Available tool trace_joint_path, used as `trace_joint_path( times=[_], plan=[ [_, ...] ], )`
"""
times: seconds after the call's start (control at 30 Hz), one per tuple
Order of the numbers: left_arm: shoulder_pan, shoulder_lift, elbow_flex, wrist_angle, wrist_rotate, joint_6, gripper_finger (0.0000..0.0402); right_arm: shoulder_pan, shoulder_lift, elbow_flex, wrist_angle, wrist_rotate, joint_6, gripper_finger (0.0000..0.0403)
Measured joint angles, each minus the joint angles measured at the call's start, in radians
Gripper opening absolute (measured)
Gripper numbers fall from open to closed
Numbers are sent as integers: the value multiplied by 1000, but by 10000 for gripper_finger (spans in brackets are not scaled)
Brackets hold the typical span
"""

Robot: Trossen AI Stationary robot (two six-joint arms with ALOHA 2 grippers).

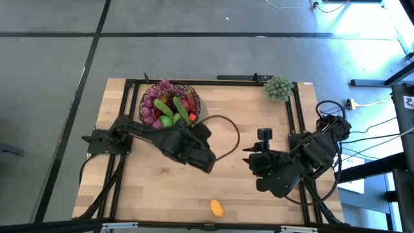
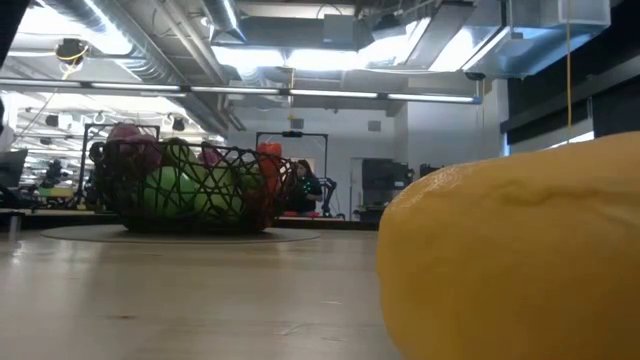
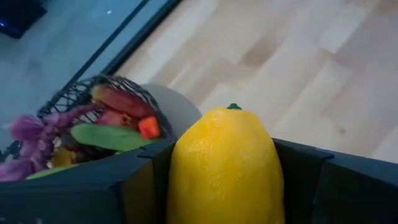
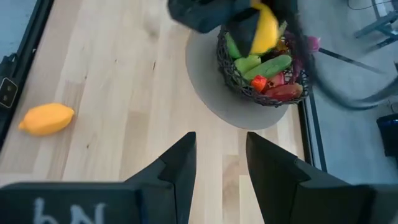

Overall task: Build produce basket
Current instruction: Put the left yellow lemon into the black wire basket

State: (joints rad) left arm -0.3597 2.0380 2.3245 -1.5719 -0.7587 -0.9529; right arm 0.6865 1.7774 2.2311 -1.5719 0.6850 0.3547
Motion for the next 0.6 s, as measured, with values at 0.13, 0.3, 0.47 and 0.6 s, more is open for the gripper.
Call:
trace_joint_path(
  times=[0.13,0.3,0.47,0.6],
  plan=[
    [43,-39,0,0,-8,65,175,0,-1,0,0,34,5,136],
    [116,-120,-109,2,2,98,175,-5,-1,0,2,132,12,136],
    [175,-265,-365,7,47,67,175,-6,-1,0,2,179,34,136],
    [212,-394,-565,109,69,49,175,-15,-1,0,2,203,58,136]
  ],
)
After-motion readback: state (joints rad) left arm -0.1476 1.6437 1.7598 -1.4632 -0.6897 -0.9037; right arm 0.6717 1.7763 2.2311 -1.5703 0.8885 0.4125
